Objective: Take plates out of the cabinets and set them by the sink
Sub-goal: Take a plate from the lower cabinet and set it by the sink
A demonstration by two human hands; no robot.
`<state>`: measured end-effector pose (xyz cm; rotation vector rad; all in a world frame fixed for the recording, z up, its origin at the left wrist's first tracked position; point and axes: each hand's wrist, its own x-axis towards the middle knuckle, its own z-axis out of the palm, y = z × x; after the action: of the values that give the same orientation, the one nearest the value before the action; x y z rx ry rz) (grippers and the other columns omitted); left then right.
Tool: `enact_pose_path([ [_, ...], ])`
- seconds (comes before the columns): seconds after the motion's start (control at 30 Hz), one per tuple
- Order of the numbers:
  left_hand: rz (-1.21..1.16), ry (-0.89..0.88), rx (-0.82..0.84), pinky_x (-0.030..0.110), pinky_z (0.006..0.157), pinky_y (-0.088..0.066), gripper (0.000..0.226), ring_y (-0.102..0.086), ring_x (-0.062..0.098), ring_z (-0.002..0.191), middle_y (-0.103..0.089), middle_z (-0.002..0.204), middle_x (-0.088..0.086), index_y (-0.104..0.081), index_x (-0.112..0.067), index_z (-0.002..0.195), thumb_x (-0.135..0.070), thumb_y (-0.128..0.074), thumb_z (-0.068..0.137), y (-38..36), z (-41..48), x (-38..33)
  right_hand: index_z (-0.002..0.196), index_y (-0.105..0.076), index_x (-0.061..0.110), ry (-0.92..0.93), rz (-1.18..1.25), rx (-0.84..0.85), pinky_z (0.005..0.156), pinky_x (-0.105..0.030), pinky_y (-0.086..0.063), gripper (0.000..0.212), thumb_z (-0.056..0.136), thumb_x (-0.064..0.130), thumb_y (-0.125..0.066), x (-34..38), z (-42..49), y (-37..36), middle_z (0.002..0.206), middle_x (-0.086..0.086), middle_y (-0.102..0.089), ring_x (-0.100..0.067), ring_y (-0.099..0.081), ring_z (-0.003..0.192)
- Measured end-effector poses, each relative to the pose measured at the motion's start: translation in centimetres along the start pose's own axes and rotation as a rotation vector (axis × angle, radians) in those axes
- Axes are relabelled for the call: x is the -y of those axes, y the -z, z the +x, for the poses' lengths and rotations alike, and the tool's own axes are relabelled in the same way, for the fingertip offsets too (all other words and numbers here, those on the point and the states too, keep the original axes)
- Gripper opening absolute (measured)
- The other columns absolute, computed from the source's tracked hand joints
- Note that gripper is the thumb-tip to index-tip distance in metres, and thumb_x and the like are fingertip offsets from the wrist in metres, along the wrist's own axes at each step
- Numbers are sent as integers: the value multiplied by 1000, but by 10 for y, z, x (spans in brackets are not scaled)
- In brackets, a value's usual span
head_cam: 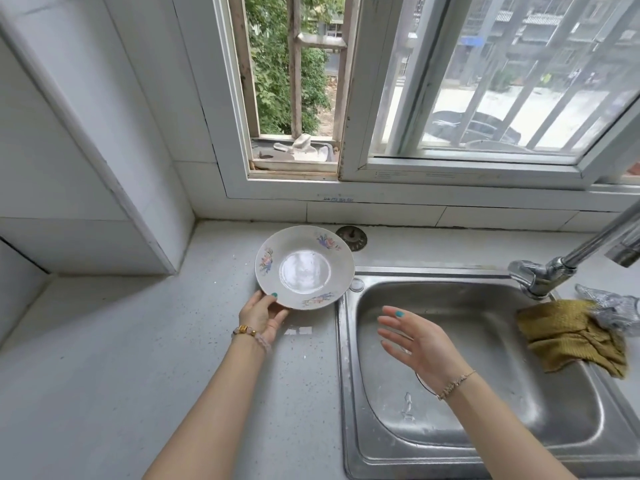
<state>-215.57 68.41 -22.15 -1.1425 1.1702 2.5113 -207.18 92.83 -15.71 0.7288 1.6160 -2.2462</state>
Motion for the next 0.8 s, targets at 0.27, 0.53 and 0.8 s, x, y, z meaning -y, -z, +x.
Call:
enact_pose_path([
  [0.27, -73, -30, 91, 46, 79, -55, 33, -60, 34, 101, -53, 124, 18, -46, -2, 125, 1, -49, 93, 16, -44, -8, 108, -65, 10, -2, 22, 53, 75, -32, -56, 23, 96, 14, -46, -2, -11, 0, 94, -6, -71, -21, -66, 88],
  [0.53, 32, -232, 185, 41, 81, -56, 24, -64, 25, 95, -63, 110, 11, -55, -5, 117, -13, -49, 95, 10, -119, -8, 109, -65, 8, 25, 84, 166, 79, -34, -55, 23, 95, 15, -48, 6, -38, -1, 96, -8, -69, -22, -66, 85],
  [0.8, 107, -367, 155, 42, 83, -56, 24, -66, 26, 89, -69, 96, 9, -61, -7, 98, -19, -41, 97, 14, -195, 32, 102, -67, 9, 54, 50, 271, 81, -34, -52, 24, 96, 17, -45, 7, -70, 20, 93, -8, -68, -22, -64, 84],
])
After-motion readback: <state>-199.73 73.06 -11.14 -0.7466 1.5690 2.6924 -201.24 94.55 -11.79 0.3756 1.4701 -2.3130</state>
